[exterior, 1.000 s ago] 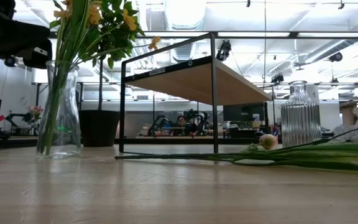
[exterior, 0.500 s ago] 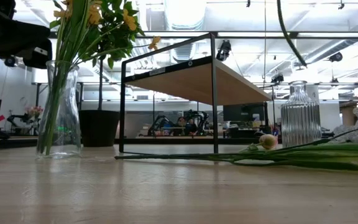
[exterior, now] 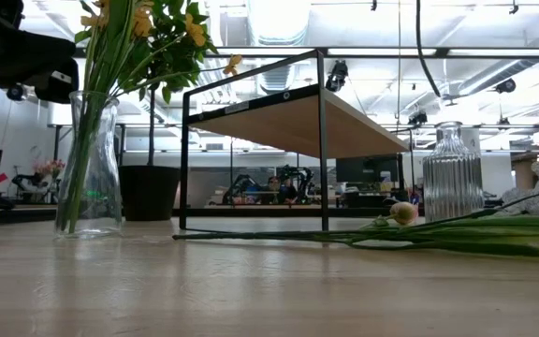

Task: Pick and place flowers into a vace then onto a shelf
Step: Put the red and yellow flower into the right transparent vase

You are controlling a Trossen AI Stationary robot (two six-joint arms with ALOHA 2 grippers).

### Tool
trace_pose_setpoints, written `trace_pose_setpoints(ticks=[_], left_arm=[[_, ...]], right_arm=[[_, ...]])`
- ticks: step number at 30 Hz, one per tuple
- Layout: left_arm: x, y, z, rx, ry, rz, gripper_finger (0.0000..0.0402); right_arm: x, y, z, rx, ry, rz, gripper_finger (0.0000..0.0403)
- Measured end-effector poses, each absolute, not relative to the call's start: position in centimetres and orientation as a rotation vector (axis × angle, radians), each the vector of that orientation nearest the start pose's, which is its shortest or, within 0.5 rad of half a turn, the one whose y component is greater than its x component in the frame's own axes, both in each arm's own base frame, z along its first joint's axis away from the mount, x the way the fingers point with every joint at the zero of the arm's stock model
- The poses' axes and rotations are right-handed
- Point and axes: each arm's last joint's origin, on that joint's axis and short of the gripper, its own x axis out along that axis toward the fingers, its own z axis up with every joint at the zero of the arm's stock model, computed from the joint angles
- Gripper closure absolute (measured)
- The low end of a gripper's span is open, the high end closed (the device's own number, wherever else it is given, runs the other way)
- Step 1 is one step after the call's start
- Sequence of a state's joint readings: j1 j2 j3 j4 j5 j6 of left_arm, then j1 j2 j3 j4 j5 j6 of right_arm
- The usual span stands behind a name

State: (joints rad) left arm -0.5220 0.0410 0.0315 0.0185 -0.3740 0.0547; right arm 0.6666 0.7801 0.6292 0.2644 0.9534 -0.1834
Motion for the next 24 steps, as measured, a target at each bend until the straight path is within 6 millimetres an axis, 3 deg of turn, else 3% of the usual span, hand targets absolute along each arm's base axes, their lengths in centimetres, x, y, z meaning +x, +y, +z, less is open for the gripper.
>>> trace_pose_setpoints(ticks=[24], left_arm=[[8.9, -3.9, 17.3, 0.050, -0.014, -0.148, 0.0401]], right_arm=[[13.7, 7.8, 30.5, -0.147, 0.051, -0.297, 0.0394]])
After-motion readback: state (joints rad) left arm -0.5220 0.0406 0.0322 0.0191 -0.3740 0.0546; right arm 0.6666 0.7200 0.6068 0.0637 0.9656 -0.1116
